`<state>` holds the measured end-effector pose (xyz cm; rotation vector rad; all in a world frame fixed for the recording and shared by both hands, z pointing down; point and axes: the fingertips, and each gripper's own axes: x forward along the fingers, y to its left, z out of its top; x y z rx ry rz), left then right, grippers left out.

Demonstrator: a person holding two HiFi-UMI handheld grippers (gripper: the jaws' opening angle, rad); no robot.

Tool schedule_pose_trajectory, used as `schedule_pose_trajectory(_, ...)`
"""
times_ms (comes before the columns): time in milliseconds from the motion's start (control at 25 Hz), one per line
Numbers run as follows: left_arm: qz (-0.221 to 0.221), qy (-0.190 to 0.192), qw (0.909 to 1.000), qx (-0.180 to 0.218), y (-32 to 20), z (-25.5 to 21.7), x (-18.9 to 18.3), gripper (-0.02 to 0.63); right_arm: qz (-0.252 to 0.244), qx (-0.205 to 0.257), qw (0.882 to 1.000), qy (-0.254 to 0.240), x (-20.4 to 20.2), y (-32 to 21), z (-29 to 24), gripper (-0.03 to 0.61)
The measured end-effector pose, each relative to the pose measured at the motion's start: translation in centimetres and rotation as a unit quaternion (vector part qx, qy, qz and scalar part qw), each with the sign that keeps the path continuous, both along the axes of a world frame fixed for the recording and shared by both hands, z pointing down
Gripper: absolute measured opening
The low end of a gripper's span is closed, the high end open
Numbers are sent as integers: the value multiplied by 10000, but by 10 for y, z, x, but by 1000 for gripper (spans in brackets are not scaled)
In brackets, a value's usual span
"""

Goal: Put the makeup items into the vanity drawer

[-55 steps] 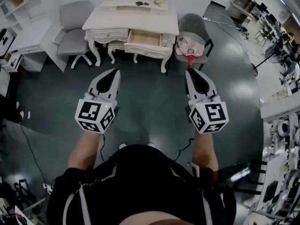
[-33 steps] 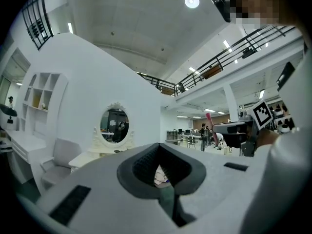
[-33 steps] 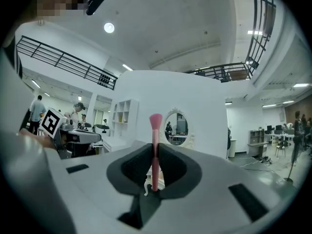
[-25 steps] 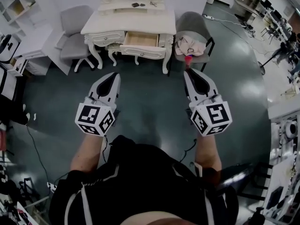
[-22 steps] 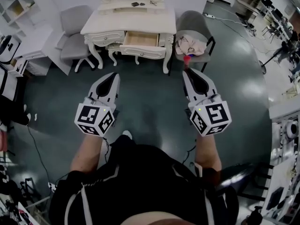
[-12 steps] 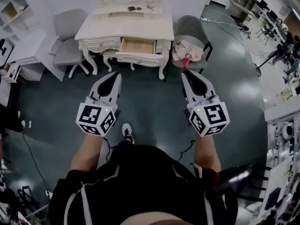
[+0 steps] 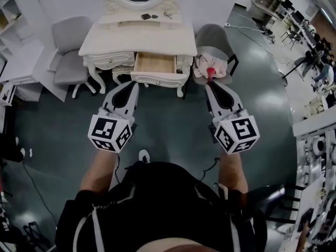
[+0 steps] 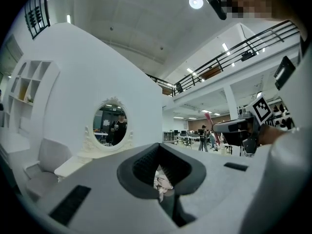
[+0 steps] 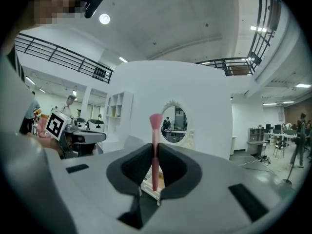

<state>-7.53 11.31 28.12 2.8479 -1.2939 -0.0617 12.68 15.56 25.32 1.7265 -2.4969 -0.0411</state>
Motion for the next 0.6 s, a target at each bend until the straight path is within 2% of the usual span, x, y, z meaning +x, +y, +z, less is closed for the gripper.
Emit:
schedule_pose_trajectory(280,126,133,9998,51,-57,-6,-20,5,24,-61,9999,93,-32,-58,1,51)
schedule_pose_trajectory(440,312,140,9994,-78,-81,5,-38,5,72,-77,9999,87,-52,-85,4,51)
schedule_pose_trajectory(600,295,187,9992,-194,-104,15,-48,5,36,-121,9998,125,-64,-109,7,51)
